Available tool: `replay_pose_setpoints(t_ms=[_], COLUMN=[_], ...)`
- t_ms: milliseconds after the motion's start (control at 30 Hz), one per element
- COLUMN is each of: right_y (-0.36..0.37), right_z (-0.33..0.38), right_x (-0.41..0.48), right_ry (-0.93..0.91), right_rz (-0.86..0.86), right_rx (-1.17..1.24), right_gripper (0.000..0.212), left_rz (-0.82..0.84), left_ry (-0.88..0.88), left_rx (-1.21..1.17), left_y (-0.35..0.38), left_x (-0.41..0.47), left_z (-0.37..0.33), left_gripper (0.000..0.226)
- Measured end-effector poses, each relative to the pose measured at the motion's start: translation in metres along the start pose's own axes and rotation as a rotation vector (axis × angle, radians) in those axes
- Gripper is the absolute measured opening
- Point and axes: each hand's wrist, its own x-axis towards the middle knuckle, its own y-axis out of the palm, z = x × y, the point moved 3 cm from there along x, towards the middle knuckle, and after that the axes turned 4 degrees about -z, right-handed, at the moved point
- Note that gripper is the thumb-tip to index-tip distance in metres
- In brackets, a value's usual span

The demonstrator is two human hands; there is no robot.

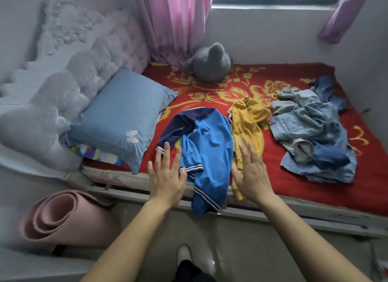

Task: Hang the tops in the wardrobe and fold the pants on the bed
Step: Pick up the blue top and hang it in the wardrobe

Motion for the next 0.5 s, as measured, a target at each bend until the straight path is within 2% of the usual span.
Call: replay_pose_setpoints(t_ms=[200, 500], right_y=[0.005, 0.028], right_z=[0.0, -0.054], right_x=[0.1, 0.217], right_ry=[0.133, 0.192], right_rz=[-0.038, 0.011], right_rx=[-0.024, -0.031], right_gripper=[0.078, 0.077], left_rz=[0.071, 0.128], left_ry=[0.082, 0.192], left_rx=[-0.028, -0.06], left_y=[0.022, 0.081], left_x=[0.122, 0.268], left_z=[0.016, -0.037], left_gripper=[0.063, 0.065])
